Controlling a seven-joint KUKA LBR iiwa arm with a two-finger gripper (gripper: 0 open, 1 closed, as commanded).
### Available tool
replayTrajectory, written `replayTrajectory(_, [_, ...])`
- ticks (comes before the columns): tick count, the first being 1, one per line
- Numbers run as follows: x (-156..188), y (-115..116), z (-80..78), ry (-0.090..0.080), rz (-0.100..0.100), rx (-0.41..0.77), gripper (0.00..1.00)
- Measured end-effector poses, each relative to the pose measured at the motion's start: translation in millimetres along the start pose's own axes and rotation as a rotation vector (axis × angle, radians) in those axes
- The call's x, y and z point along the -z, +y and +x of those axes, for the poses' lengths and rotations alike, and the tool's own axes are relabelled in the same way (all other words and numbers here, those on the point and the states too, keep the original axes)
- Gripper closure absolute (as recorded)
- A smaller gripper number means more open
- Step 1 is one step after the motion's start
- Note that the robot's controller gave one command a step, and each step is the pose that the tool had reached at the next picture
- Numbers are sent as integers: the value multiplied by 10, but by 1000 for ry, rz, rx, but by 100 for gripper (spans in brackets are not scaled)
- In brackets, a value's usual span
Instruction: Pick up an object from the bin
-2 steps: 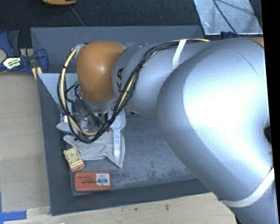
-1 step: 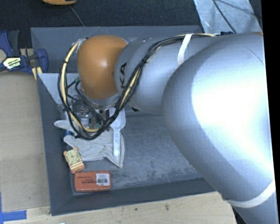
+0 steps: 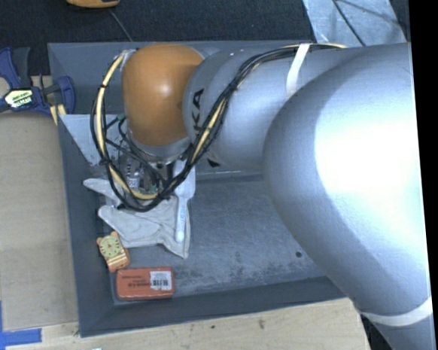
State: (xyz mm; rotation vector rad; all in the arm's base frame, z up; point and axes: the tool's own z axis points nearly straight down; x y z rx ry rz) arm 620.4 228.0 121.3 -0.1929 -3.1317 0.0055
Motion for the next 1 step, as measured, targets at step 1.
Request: replayTrajectory(1, [205,8,-10,-5,-4,0,100])
